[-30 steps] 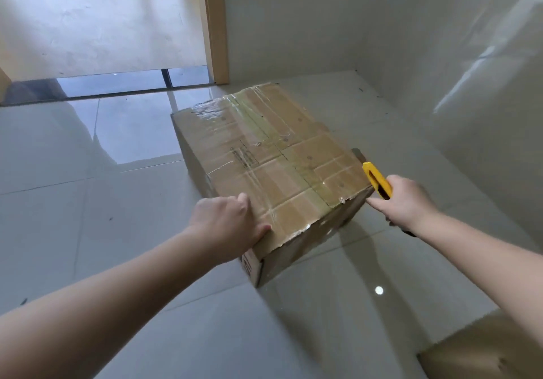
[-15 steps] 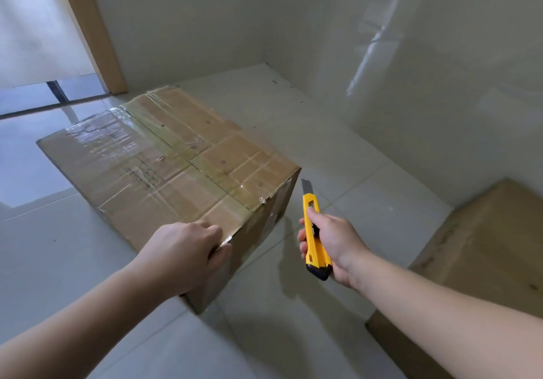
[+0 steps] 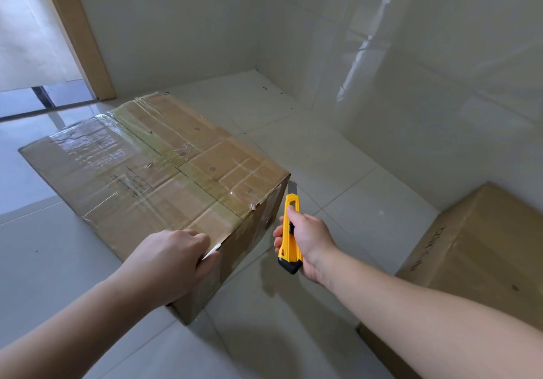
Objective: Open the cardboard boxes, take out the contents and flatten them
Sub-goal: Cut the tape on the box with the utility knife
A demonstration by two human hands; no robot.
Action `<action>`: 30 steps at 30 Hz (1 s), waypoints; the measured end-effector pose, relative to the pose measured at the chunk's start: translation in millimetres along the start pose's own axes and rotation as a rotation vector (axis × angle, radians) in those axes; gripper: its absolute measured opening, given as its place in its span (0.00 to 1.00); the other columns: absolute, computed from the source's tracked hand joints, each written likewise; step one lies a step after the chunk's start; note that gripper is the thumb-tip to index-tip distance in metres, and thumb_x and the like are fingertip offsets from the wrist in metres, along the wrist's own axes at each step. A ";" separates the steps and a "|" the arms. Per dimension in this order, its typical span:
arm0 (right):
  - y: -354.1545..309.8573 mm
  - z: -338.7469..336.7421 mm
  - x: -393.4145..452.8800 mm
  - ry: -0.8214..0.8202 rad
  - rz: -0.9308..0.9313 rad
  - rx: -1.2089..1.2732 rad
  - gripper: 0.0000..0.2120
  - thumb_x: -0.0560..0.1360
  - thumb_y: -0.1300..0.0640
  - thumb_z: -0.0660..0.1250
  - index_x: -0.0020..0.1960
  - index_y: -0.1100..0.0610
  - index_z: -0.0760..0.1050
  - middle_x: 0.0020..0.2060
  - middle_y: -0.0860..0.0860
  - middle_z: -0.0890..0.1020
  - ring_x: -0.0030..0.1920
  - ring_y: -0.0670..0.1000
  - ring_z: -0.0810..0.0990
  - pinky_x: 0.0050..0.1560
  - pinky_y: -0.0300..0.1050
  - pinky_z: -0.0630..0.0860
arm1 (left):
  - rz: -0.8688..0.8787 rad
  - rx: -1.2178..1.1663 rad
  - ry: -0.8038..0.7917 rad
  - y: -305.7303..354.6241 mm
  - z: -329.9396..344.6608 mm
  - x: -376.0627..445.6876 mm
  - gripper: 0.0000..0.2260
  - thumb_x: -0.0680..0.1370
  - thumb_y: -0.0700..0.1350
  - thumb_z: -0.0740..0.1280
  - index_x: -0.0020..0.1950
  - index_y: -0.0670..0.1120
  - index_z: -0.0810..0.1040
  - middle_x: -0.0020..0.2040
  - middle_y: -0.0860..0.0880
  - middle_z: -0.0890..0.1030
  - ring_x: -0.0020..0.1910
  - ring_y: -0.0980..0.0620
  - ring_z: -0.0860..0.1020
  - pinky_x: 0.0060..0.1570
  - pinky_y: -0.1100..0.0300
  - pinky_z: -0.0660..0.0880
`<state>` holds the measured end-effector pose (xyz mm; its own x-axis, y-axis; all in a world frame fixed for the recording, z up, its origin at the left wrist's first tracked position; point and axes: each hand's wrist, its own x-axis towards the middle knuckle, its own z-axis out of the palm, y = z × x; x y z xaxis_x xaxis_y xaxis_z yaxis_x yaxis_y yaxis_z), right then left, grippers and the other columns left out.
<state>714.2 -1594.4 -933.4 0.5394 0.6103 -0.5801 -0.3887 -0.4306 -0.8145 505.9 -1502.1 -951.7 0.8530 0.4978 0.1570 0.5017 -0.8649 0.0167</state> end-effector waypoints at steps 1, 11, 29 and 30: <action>-0.2 -0.3 1.0 0.003 -0.002 -0.002 0.16 0.81 0.49 0.60 0.51 0.63 0.75 0.31 0.55 0.80 0.27 0.51 0.77 0.30 0.42 0.76 | -0.003 0.000 -0.008 0.0 -0.8 0.0 0.24 0.66 0.52 0.77 0.29 0.52 0.59 0.25 0.56 0.56 0.20 0.53 0.56 0.22 0.69 0.47; 1.5 1.1 1.8 -0.016 0.013 -0.005 0.16 0.81 0.49 0.60 0.52 0.63 0.75 0.32 0.56 0.80 0.28 0.51 0.77 0.31 0.43 0.76 | 0.025 -0.042 0.060 -0.5 -3.2 0.0 0.15 0.73 0.55 0.57 0.30 0.51 0.58 0.26 0.54 0.56 0.21 0.52 0.55 0.20 0.66 0.54; 10.0 4.9 -9.5 -0.106 0.040 -0.051 0.15 0.81 0.50 0.59 0.50 0.62 0.73 0.31 0.56 0.79 0.28 0.52 0.77 0.32 0.44 0.76 | 0.041 -0.025 0.090 -1.7 0.7 0.9 0.17 0.73 0.54 0.57 0.26 0.49 0.65 0.26 0.55 0.56 0.21 0.52 0.55 0.22 0.68 0.49; 12.0 5.7 -11.2 -0.114 0.045 -0.062 0.15 0.81 0.50 0.59 0.50 0.62 0.73 0.31 0.56 0.79 0.28 0.52 0.77 0.32 0.44 0.76 | 0.044 -0.022 0.084 -1.7 0.7 1.2 0.16 0.73 0.54 0.58 0.27 0.49 0.65 0.26 0.56 0.56 0.21 0.53 0.55 0.22 0.69 0.48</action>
<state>699.2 -1602.6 -936.6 0.4325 0.6594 -0.6149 -0.3620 -0.4976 -0.7883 506.1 -1500.0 -952.2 0.8587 0.4526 0.2404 0.4595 -0.8877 0.0299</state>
